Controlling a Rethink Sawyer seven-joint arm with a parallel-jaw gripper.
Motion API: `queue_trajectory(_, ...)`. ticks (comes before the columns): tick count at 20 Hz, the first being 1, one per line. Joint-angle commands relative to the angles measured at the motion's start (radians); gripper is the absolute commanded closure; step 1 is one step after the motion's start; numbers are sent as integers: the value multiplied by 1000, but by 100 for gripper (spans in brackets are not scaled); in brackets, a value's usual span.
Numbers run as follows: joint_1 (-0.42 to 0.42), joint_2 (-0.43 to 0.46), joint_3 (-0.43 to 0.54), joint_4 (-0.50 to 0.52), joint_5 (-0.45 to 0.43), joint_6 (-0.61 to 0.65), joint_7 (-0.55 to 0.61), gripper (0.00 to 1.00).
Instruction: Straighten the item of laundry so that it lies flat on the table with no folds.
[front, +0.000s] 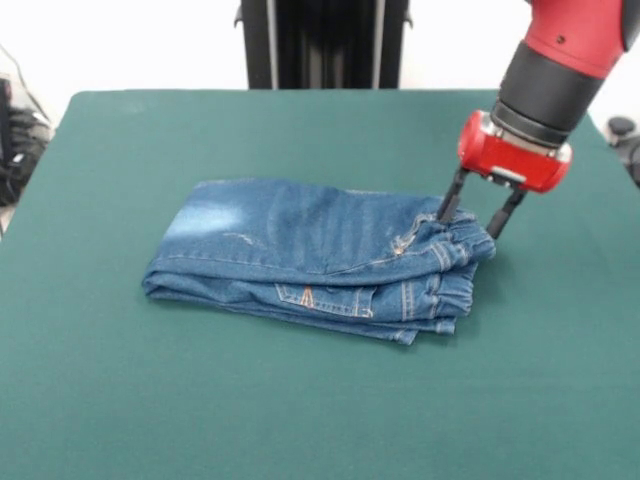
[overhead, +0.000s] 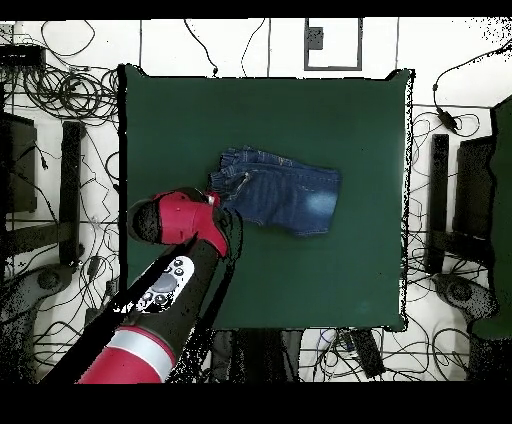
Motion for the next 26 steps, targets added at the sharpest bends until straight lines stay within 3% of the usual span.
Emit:
queue_trajectory(1,36,69,6,-44,68,-39,297,0)
queue_trajectory(14,52,94,-27,-71,57,-29,287,0)
queue_trajectory(15,51,94,-27,-73,54,-22,280,100)
queue_trajectory(26,82,114,-69,-62,117,-26,351,100)
